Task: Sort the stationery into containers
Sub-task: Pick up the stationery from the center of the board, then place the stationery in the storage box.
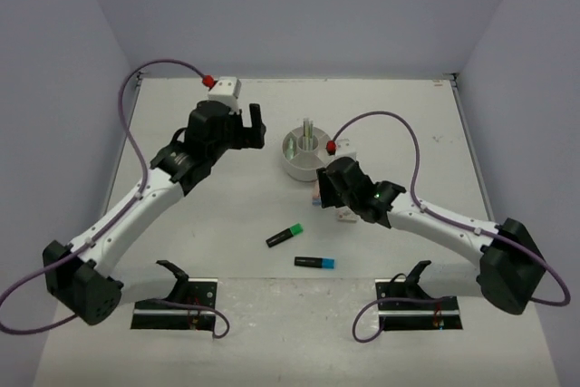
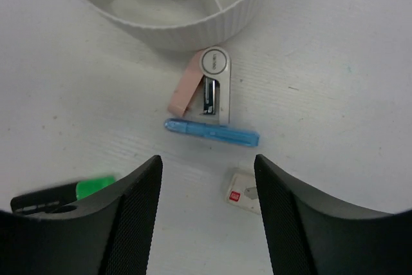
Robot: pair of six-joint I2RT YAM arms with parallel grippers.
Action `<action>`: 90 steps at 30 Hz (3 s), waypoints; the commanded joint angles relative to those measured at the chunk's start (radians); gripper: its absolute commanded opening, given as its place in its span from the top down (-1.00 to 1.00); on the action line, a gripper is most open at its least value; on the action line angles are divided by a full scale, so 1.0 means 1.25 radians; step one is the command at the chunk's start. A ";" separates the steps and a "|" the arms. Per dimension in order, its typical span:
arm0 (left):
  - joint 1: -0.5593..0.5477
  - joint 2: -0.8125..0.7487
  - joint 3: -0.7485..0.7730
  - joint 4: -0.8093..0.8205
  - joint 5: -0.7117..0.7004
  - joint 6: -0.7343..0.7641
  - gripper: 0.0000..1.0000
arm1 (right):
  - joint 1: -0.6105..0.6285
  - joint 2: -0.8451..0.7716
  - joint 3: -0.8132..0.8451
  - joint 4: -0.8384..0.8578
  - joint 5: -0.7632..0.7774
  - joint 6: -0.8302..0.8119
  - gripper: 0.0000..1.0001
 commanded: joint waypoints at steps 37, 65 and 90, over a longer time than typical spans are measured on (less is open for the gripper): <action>0.006 -0.336 -0.199 -0.098 0.051 0.033 -1.00 | 0.007 0.370 0.225 -0.181 -0.137 -0.391 0.63; -0.029 -0.282 -0.526 1.008 0.790 -0.308 -0.48 | -0.085 -0.220 -0.073 0.511 -1.108 -0.038 1.00; -0.112 -0.143 -0.452 0.935 0.816 -0.272 0.98 | -0.090 -0.216 -0.051 0.495 -0.987 -0.040 1.00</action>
